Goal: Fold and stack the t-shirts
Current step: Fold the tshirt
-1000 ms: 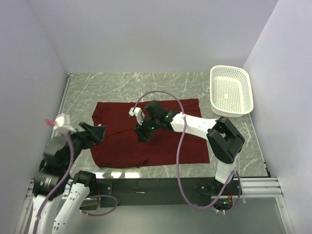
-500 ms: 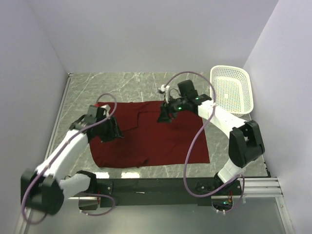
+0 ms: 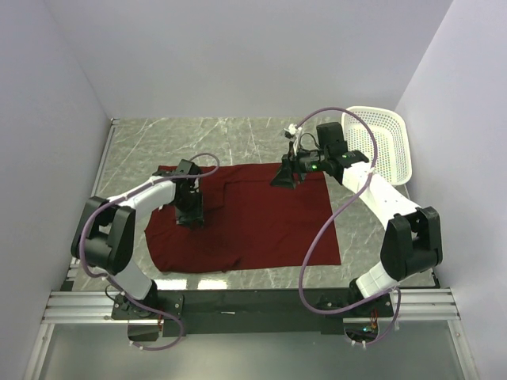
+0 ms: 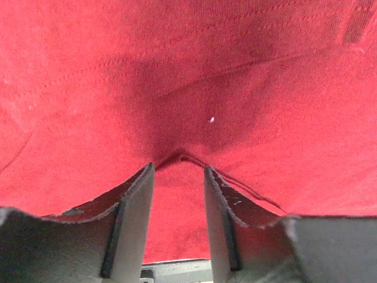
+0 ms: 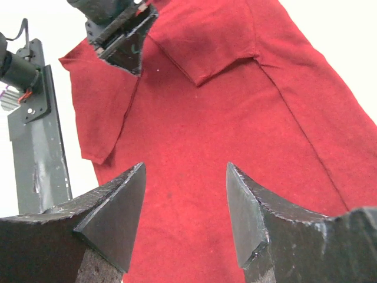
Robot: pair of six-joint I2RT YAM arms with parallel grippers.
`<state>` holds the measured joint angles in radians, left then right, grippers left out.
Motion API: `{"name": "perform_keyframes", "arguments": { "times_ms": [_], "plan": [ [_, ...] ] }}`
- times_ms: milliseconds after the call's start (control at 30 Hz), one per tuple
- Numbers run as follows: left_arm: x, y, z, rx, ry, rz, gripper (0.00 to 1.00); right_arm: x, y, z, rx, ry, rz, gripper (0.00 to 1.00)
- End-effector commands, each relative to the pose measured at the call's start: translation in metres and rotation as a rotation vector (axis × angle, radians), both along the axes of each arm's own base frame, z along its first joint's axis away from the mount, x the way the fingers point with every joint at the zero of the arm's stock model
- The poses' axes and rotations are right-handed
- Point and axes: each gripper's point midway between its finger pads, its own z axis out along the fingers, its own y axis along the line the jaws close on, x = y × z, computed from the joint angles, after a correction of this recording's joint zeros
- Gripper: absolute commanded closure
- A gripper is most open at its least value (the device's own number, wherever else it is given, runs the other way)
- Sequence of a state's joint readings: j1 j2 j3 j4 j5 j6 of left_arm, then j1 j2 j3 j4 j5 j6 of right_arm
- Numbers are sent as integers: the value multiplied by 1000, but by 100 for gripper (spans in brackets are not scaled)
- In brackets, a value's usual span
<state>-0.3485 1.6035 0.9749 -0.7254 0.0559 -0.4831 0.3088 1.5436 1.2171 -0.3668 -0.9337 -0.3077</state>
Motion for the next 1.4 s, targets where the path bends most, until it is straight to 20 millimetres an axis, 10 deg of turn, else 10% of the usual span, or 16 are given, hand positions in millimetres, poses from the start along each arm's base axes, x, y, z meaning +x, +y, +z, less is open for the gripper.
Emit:
{"name": "perform_keyframes", "arguments": {
  "times_ms": [0,800,1367],
  "plan": [
    [10,-4,9,0,-19,-51,56,-5,1,13,40,-23,19,36],
    [-5,3,-14,38,68,-97,67,-3,-2,12,51,-12,13,36],
    [4,-2,14,3,0,-102,99,-2,-4,11,53,-9,10,36]
  ]
}}
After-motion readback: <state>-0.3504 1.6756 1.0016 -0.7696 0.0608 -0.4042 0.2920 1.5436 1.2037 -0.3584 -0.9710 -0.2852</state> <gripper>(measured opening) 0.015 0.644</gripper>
